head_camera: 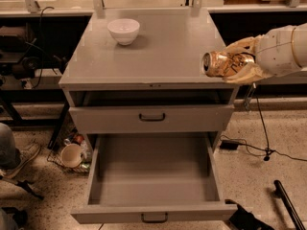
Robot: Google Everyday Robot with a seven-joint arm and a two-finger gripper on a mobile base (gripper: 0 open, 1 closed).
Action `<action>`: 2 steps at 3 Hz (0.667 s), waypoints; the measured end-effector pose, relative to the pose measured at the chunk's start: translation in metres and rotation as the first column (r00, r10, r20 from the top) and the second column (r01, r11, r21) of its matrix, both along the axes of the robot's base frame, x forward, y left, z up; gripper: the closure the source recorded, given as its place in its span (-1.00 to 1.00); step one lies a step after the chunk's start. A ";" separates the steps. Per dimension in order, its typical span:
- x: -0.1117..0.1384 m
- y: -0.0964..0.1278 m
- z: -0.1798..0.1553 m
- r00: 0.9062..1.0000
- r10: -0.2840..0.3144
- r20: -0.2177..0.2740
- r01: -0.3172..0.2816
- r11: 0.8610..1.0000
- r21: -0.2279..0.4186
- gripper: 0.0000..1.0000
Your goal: Pick orange can from middle drawer and place on counter
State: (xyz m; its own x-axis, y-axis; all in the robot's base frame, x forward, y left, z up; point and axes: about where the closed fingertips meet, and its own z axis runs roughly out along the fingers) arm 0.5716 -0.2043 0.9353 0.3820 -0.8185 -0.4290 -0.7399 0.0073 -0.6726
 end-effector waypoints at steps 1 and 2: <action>0.017 0.004 -0.004 0.999 0.000 -0.034 0.000 1.000 0.001 1.00; 0.059 0.022 0.002 0.996 0.040 -0.079 -0.039 0.999 0.008 1.00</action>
Offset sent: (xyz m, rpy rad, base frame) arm 0.1251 0.0479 0.0465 0.0243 0.0661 0.0923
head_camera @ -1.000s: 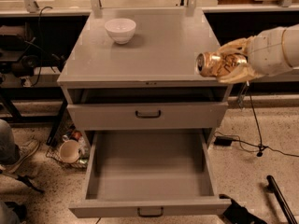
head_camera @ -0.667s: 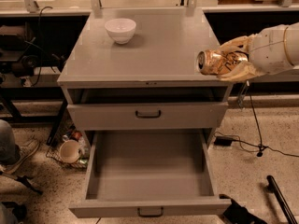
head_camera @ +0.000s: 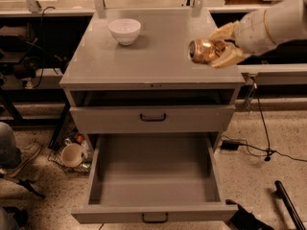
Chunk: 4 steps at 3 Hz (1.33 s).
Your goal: Pick orange can from middle drawer and place on counter
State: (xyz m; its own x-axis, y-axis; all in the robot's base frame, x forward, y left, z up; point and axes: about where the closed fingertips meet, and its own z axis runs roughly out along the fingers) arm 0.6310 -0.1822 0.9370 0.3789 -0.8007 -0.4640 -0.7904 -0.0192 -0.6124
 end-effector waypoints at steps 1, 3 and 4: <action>0.059 0.028 -0.005 0.992 -0.019 -0.126 0.015 0.999 -0.034 1.00; 0.118 0.071 -0.024 0.959 -0.125 -0.253 0.102 0.990 -0.102 1.00; 0.124 0.087 -0.035 0.949 -0.121 -0.290 0.094 0.990 -0.108 1.00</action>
Offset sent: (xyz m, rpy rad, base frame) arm 0.1448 0.0754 0.0083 -0.1100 0.2549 -0.1221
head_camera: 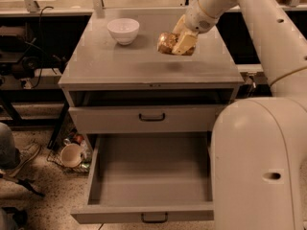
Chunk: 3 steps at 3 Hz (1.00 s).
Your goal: Pick orange can from middle drawer and place on counter
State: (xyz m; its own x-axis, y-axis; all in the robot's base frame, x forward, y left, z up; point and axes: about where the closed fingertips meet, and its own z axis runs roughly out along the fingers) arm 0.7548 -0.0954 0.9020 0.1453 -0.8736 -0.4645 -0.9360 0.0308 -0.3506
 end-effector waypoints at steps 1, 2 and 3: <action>-0.004 0.021 0.000 0.999 0.044 -0.011 -0.044 0.999 0.006 1.00; -0.009 0.054 -0.006 0.992 0.124 -0.010 -0.123 0.992 0.011 1.00; -0.007 0.069 -0.011 0.989 0.150 0.010 -0.150 0.988 0.019 1.00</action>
Offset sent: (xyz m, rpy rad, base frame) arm -0.0258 0.0763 -0.0057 0.0049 0.0180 0.1950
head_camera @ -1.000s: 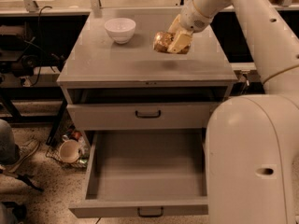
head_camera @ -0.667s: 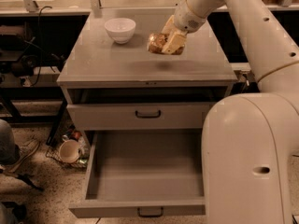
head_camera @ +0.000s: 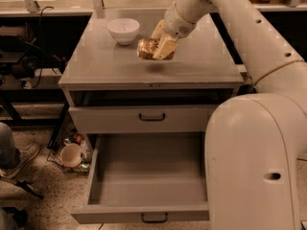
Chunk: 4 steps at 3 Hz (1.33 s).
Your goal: Pick orange can from middle drawer and place on counter
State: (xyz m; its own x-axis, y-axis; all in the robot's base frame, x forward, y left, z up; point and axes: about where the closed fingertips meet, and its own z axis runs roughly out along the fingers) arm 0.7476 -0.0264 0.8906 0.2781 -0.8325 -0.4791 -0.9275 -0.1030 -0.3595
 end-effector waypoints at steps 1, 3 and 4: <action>0.004 0.014 -0.012 1.000 0.017 0.013 -0.018 1.000 0.010 0.95; 0.006 0.023 -0.022 1.000 0.026 0.007 -0.026 1.000 0.015 0.03; 0.007 0.024 -0.023 1.000 0.029 0.004 -0.029 1.000 0.012 -0.42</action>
Offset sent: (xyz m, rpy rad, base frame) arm 0.0047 0.0207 -0.0190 0.0180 -0.0169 0.0189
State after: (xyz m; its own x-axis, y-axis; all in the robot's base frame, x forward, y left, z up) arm 0.7545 -0.0023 0.8673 0.3037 -0.8184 -0.4878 -0.9227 -0.1251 -0.3646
